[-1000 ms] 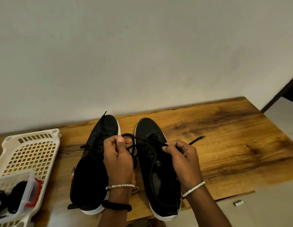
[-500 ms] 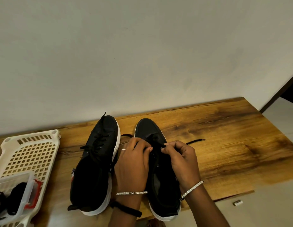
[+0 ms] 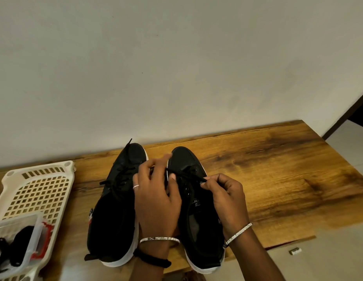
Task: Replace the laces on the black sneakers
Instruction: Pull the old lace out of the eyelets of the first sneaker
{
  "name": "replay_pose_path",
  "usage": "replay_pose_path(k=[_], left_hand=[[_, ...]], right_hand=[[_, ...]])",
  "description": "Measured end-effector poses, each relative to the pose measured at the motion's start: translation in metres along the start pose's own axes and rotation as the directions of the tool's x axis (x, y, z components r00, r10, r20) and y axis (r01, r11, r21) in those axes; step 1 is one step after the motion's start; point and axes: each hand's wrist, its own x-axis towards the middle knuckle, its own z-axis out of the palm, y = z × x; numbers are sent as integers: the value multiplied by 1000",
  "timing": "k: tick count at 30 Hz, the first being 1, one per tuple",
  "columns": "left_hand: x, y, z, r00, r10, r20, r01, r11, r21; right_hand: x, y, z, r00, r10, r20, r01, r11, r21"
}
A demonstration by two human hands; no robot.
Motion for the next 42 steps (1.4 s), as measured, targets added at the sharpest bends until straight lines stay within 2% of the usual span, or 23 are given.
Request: replay_pose_path(k=[1,3,7,9,11,12,13,15,17,18,20,22,23,24,26,27,28,30,32,34,38,40,42], left_hand=[[-2,1,2,995,71,70,-78,992,98],[-6,-1,8,980,99,174,-137,966,219],[-8,-7,13,978,131,160,-170,950,262],[-8,-5,12,990,86,116,-109,973,204],[-5,-1,11,995,-99,8,99,994,-43],[-3,0,10,973,-230,-21,219,950,-223],[1,1,8,932,-363,-5,330,852,-408],[11,1,2,829,-555,67,446,584,-678],[17,2,-5,751,-645,142,458,353,-815],[18,4,-9,734,-659,164,442,281,-852],[20,9,-14,725,-667,172,408,214,-888],[18,11,-13,721,-679,137,408,256,-876],[17,10,-12,741,-667,78,407,353,-843],[15,9,-10,784,-620,-6,391,502,-772],[10,7,-7,905,-389,-172,278,847,-453],[7,6,-5,948,-252,-196,197,945,-263],[3,7,-3,971,-149,-186,132,986,-102],[-2,13,-4,989,-52,-139,60,997,57],[-2,14,-5,998,0,-69,3,999,46],[-2,11,-7,995,73,64,-73,997,1],[-10,6,-9,915,135,380,-181,980,87],[-13,4,-9,914,109,391,-159,982,99],[-13,-1,-9,939,82,333,-102,994,43]], right_hand=[[0,0,0,1000,5,5,-5,1000,-4],[0,0,-1,1000,14,18,-14,1000,-5],[0,0,1,1000,-2,19,2,1000,-18],[1,1,0,1000,-3,16,3,1000,-15],[2,2,-1,1000,-7,18,7,1000,-9],[3,3,-2,1000,-14,18,14,1000,-7],[3,4,-3,1000,-18,13,18,1000,-3],[4,5,-3,1000,-22,15,22,1000,10],[4,6,-3,1000,-15,14,15,1000,28],[4,7,-2,1000,-14,14,13,999,36],[4,6,-2,1000,-13,10,12,999,41],[4,7,-2,1000,-6,13,5,999,40],[5,7,-2,1000,-3,14,2,999,38],[4,6,-2,1000,2,15,-2,999,41],[3,5,-1,1000,-5,16,5,1000,27],[3,5,-1,1000,-18,21,18,1000,4],[2,3,-1,999,-34,23,35,999,-18],[1,-1,-1,993,-111,29,114,987,-112],[0,-5,-2,972,-223,77,234,950,-204],[-1,-8,-1,944,-314,107,330,916,-229],[0,-9,3,916,-390,98,402,890,-214],[1,-8,4,917,-387,96,398,885,-242],[2,-7,4,914,-390,111,406,871,-278]])
